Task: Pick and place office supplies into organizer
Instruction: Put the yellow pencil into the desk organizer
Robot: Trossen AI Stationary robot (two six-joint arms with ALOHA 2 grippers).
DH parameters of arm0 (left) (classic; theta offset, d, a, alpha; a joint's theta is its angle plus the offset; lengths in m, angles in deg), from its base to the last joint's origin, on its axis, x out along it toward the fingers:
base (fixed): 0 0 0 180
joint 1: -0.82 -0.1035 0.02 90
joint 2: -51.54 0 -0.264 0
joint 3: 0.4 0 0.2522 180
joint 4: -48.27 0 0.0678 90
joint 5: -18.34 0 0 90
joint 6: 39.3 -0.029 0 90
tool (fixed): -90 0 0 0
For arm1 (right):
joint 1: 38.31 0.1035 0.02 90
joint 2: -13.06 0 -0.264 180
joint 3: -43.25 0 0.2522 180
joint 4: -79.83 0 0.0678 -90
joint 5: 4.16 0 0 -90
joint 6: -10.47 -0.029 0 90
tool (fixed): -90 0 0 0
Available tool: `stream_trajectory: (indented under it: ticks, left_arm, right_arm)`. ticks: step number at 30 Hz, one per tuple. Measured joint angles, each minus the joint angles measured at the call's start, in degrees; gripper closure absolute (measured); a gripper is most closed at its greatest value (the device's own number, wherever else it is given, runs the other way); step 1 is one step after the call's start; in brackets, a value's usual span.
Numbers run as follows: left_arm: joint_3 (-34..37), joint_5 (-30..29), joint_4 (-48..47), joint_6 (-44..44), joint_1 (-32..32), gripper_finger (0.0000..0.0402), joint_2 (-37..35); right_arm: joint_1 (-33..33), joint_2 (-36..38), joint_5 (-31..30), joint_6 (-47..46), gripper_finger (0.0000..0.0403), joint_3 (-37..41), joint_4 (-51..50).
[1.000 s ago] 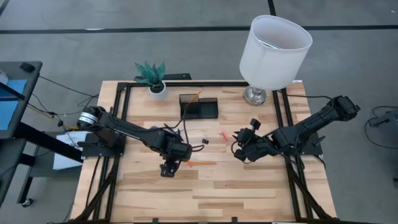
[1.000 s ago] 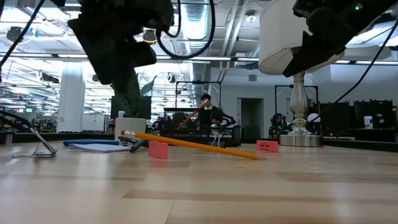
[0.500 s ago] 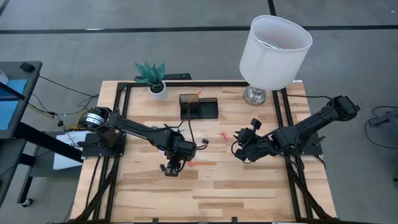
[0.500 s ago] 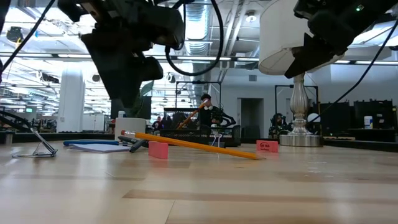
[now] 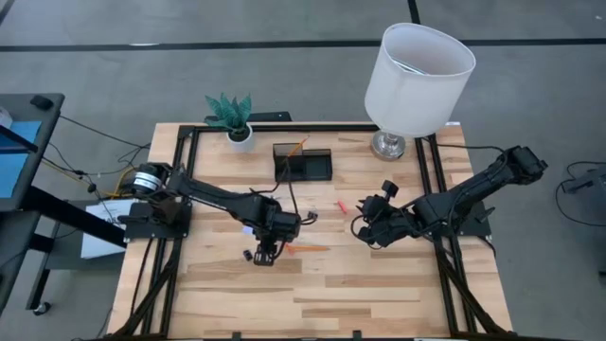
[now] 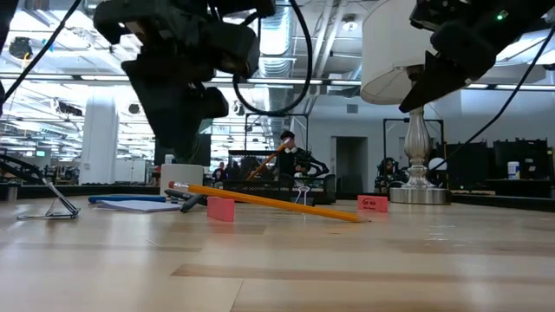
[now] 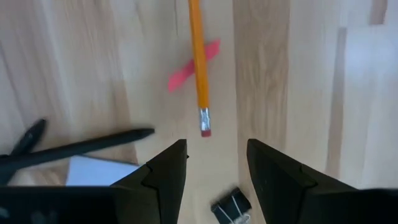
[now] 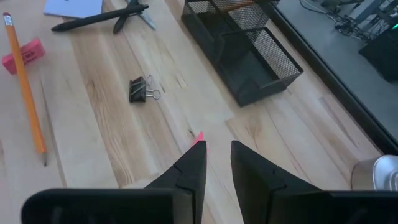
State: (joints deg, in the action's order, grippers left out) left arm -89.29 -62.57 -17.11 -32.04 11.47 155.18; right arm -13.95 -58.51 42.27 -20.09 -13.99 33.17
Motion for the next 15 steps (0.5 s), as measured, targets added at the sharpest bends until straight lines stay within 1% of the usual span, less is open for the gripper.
stream_trajectory:
  ticks: [6,15]
  left_arm:
    - [-0.32,3.21,0.79,-0.85,-0.22,0.0241,2.54]
    - [-0.43,3.78,1.55,-2.08,-0.94,0.0241,3.06]
  right_arm:
    - [0.0,0.0,0.0,0.01,0.0336,0.0,-0.1]
    - [0.0,0.02,0.01,0.08,0.0336,0.0,-0.09]
